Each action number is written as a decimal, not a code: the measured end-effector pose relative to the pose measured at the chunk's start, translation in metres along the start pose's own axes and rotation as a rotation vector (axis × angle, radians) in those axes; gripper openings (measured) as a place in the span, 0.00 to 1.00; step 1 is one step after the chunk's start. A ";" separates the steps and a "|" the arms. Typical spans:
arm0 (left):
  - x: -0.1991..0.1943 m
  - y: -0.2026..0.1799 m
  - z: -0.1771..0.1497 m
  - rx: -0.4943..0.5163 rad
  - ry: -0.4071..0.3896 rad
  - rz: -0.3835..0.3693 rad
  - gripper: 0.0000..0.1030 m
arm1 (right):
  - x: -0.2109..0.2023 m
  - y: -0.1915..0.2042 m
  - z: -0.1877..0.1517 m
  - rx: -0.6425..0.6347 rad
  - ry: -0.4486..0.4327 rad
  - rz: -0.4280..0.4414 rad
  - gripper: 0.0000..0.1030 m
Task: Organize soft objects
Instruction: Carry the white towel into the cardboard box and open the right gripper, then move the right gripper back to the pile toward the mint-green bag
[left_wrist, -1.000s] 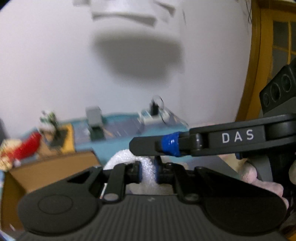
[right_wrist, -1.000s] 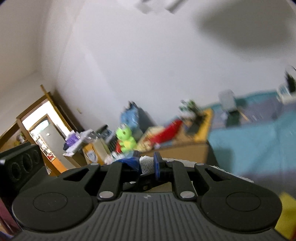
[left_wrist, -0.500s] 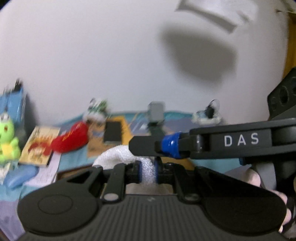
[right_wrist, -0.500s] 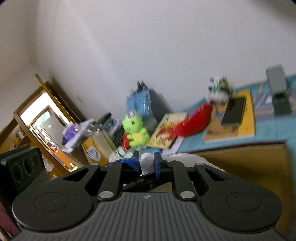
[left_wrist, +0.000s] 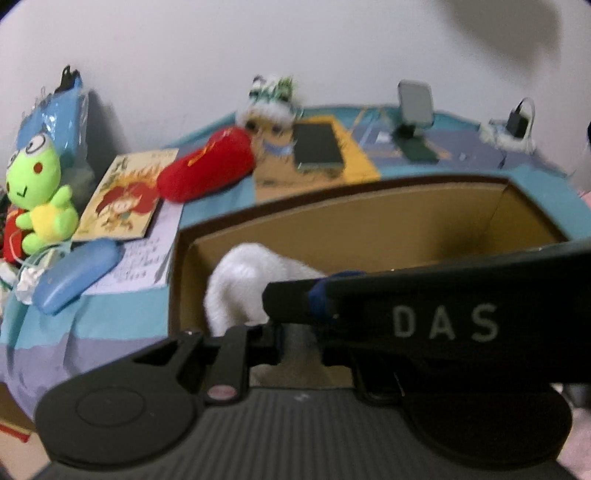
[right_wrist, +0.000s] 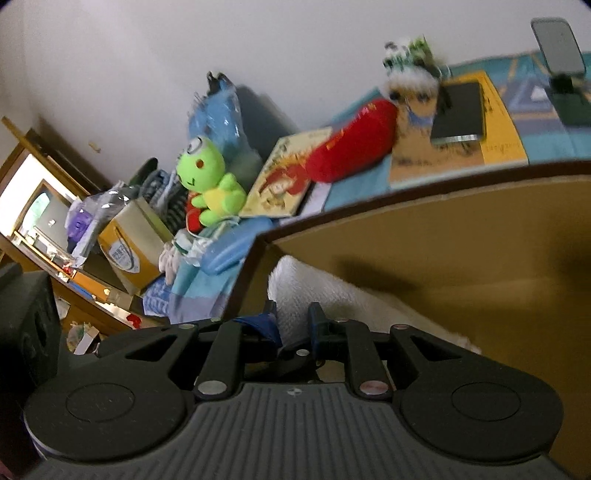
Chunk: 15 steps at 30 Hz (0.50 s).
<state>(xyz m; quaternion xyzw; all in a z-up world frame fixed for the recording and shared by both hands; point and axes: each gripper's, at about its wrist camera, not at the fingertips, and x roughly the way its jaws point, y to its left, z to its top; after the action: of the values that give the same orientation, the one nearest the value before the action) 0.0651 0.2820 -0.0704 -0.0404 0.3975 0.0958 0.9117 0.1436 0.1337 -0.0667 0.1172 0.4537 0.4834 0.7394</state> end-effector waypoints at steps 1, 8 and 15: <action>0.006 0.002 0.000 0.004 0.019 0.012 0.28 | -0.001 0.000 -0.001 0.013 0.007 0.005 0.06; -0.016 0.004 -0.008 0.017 0.040 0.030 0.67 | -0.020 -0.005 -0.008 0.087 0.019 0.040 0.07; -0.065 0.002 -0.012 0.003 0.005 0.042 0.67 | -0.061 -0.004 -0.023 0.105 -0.033 0.097 0.08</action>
<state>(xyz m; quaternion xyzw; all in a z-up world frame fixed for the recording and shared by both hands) 0.0129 0.2727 -0.0308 -0.0310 0.4007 0.1142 0.9085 0.1208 0.0752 -0.0478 0.1859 0.4600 0.4922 0.7153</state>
